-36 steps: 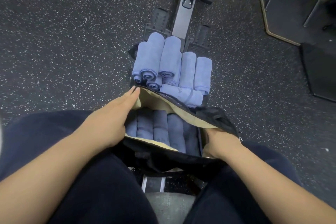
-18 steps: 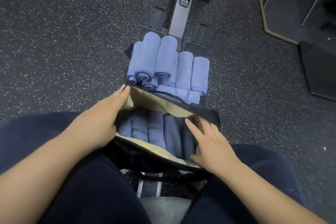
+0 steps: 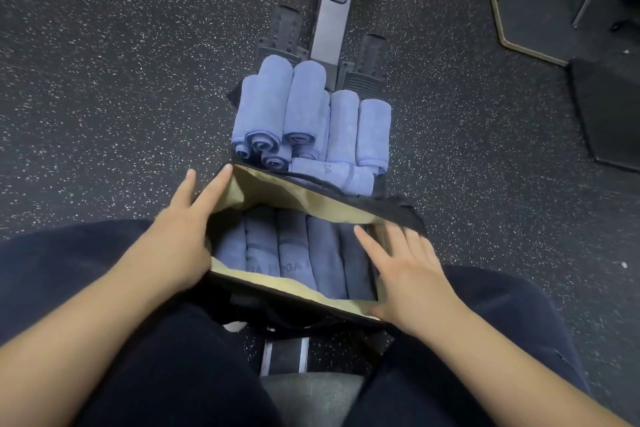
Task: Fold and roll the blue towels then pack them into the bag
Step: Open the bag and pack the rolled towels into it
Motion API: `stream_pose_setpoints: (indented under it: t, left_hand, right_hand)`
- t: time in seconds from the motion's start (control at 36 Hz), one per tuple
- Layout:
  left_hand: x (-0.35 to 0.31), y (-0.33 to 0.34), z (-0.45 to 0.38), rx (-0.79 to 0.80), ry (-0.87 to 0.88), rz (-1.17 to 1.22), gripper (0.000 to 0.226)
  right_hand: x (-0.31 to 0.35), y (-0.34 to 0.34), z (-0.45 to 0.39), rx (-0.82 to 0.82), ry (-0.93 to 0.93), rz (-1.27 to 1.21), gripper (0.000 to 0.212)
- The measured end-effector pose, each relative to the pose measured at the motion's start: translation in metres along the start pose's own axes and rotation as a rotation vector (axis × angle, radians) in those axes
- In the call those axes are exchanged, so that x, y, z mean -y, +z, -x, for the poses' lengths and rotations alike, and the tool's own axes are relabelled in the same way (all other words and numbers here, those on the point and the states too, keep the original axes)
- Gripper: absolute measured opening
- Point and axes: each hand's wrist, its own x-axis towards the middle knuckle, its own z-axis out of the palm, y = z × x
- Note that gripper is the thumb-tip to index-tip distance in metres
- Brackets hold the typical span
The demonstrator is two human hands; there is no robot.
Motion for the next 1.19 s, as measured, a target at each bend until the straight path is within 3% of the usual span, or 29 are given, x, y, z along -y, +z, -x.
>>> stream_pose_setpoints:
  t: [0.17, 0.28, 0.33, 0.47, 0.56, 0.75, 1.0, 1.19]
  left_hand:
    - [0.003, -0.005, 0.001, 0.018, 0.046, 0.036, 0.118]
    - [0.002, -0.006, -0.003, 0.017, 0.048, 0.047, 0.117]
    - [0.001, -0.006, -0.004, 0.015, 0.052, 0.053, 0.115]
    - [-0.001, -0.005, -0.006, 0.020, 0.044, 0.054, 0.111]
    - [-0.002, -0.005, -0.006, 0.018, 0.054, 0.047, 0.111]
    - [-0.005, -0.003, -0.009, 0.016, 0.099, 0.054, 0.108]
    - [-0.006, -0.004, -0.012, 0.013, 0.127, 0.031, 0.110]
    - [-0.005, -0.003, -0.015, 0.024, 0.123, 0.038, 0.112]
  right_hand:
    - [0.001, -0.017, -0.009, 0.120, -0.038, -0.126, 0.107]
    - [0.003, -0.017, -0.014, 0.001, -0.096, -0.211, 0.092]
    - [0.006, -0.021, -0.017, -0.050, -0.115, -0.283, 0.075]
    - [0.002, -0.043, -0.041, -0.378, -0.064, -0.549, 0.038]
    - [-0.014, -0.047, -0.077, -0.442, 0.055, -0.630, 0.029]
    - [-0.038, -0.016, -0.164, -0.155, 0.335, -0.766, 0.042]
    - [-0.051, 0.027, -0.212, -0.018, 0.525, -0.767, 0.053]
    - [-0.055, 0.031, -0.223, 0.067, 0.529, -0.806, 0.061]
